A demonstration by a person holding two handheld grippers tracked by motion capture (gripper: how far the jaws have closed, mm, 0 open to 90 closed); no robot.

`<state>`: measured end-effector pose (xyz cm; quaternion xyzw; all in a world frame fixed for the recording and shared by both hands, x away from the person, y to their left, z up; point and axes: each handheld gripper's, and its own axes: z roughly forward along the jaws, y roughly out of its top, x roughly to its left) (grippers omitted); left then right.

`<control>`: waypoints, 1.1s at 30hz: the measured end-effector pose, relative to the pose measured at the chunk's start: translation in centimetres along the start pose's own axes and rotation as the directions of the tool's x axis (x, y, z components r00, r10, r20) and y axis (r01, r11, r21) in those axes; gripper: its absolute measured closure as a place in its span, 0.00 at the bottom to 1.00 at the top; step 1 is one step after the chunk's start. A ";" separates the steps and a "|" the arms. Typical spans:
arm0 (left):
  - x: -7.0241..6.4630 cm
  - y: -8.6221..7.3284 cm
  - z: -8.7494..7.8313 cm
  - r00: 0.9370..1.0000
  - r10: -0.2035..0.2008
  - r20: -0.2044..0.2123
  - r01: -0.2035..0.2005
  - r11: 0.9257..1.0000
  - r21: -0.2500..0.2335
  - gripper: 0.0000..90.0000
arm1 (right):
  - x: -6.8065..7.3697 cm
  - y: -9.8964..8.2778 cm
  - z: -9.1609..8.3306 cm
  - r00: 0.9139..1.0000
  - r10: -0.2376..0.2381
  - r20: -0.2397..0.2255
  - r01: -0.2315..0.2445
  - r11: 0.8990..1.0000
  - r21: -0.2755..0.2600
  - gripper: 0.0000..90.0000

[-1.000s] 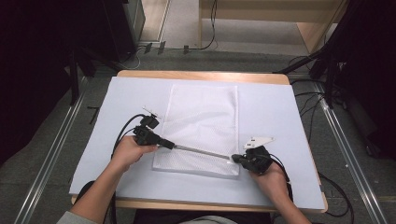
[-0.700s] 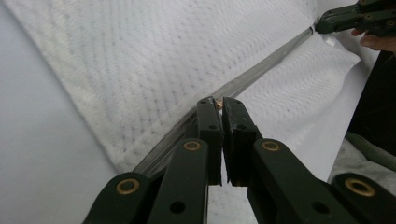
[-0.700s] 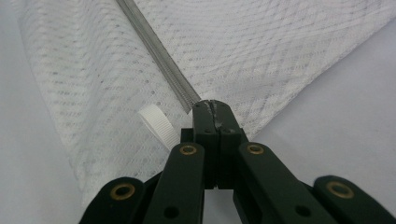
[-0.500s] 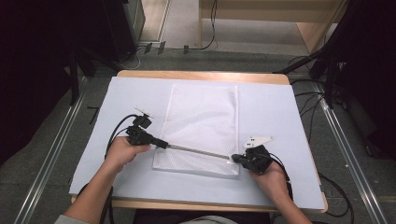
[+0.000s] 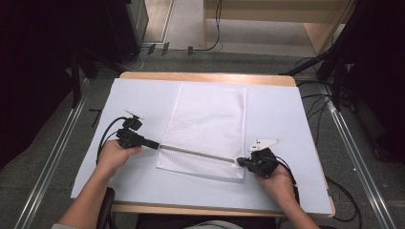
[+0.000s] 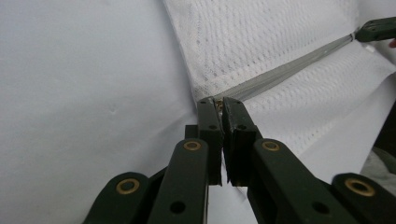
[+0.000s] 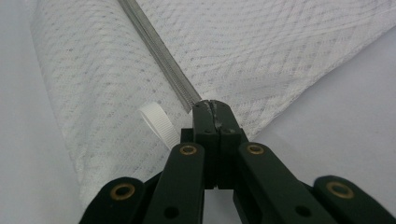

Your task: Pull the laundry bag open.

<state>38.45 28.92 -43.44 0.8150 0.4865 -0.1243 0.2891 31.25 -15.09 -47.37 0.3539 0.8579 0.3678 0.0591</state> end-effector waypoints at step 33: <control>-1.2 -2.8 0.4 0.998 0.012 0.055 -0.011 1.000 -0.023 0.96 | -1.5 0.4 -0.1 1.000 0.012 -0.020 -0.012 1.000 -0.005 1.00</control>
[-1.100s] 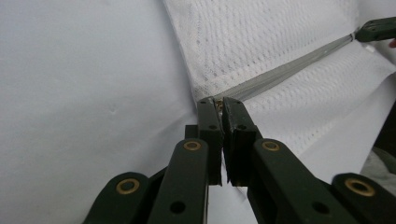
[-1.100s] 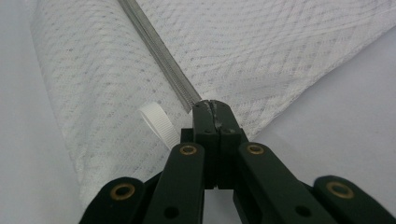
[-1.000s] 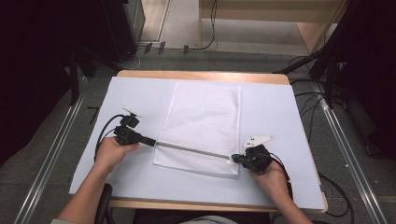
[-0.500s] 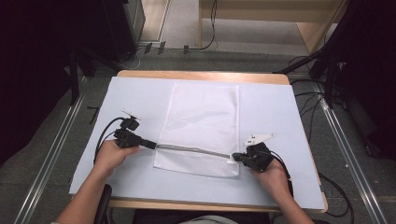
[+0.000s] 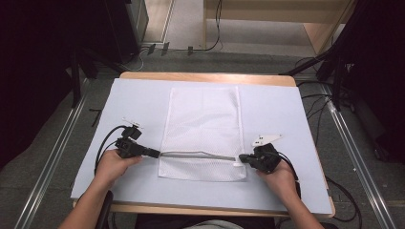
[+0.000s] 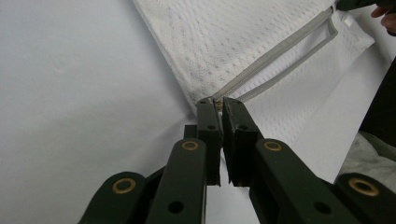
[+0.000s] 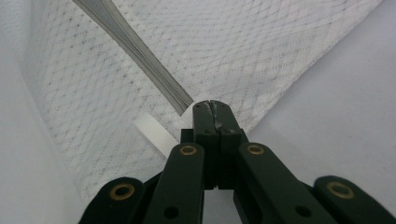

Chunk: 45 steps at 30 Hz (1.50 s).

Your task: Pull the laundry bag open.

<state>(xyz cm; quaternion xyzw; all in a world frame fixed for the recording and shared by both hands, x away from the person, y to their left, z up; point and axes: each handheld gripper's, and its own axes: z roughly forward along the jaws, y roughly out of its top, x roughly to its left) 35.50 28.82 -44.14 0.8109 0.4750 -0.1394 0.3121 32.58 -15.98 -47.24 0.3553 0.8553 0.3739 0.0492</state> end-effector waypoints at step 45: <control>1.7 0.2 -3.8 0.969 0.108 -0.223 -0.170 0.945 -0.280 0.41 | -4.0 -0.1 -3.4 0.990 0.134 0.041 -0.123 0.972 -0.199 0.51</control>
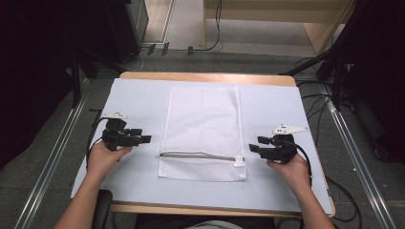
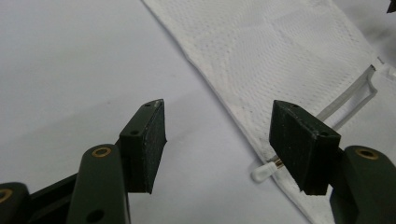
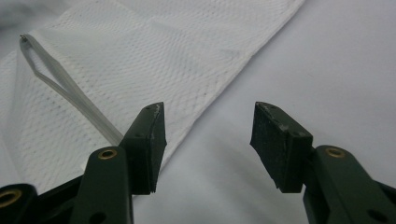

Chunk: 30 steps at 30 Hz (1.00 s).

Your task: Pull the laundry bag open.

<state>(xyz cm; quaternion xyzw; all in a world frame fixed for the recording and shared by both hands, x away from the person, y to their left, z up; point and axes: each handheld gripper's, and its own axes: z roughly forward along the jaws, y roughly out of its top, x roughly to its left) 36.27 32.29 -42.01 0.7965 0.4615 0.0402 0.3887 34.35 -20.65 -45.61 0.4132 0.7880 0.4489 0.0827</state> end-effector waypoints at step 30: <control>2.0 -0.4 -0.1 0.998 -0.021 -0.053 0.022 1.000 0.015 0.35 | -2.2 -0.6 0.0 0.995 0.041 0.096 -0.040 0.999 -0.016 0.40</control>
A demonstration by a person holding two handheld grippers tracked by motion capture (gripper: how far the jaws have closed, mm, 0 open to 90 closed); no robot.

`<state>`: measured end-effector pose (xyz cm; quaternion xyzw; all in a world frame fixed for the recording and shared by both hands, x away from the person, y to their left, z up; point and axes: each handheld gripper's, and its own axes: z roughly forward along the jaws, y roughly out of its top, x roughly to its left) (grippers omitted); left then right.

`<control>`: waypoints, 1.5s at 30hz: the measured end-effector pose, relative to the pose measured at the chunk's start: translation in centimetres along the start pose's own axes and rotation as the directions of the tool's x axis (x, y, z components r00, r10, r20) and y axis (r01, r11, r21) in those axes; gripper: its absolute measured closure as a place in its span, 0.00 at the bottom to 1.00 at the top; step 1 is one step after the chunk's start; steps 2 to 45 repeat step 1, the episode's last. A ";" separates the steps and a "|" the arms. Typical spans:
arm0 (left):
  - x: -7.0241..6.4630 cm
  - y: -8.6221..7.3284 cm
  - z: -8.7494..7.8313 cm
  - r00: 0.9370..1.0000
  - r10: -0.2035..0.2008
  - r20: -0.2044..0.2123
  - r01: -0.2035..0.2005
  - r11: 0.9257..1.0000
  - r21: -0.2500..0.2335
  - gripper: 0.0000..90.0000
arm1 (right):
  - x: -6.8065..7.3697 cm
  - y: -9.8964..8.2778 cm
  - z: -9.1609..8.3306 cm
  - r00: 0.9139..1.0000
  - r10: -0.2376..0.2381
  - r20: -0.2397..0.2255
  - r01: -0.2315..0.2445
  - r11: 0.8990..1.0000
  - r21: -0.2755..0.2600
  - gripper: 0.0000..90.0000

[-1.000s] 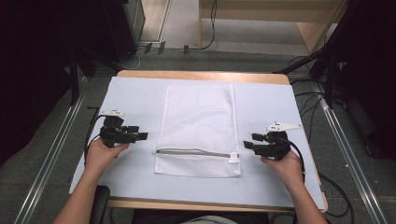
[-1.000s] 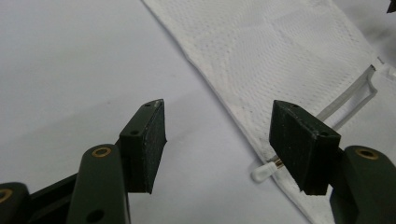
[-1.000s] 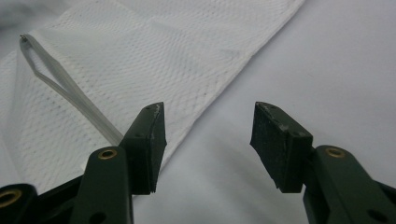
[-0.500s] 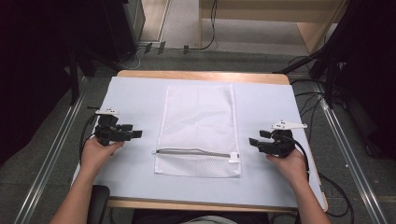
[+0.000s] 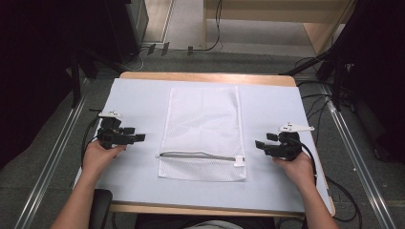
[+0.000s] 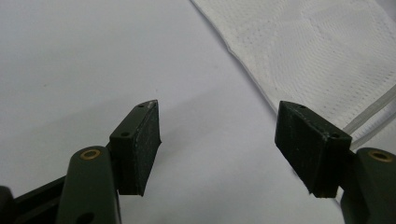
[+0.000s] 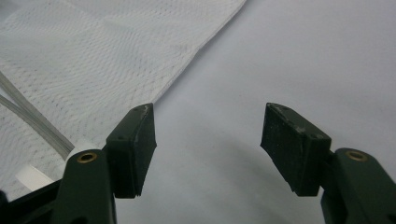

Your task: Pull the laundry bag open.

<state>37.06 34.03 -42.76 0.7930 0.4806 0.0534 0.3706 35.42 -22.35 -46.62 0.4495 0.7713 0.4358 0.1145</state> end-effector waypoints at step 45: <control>0.0 0.0 0.0 1.000 0.001 -0.003 -0.001 1.000 0.002 0.35 | 0.0 0.0 0.0 1.000 -0.001 0.000 0.001 1.000 0.001 0.40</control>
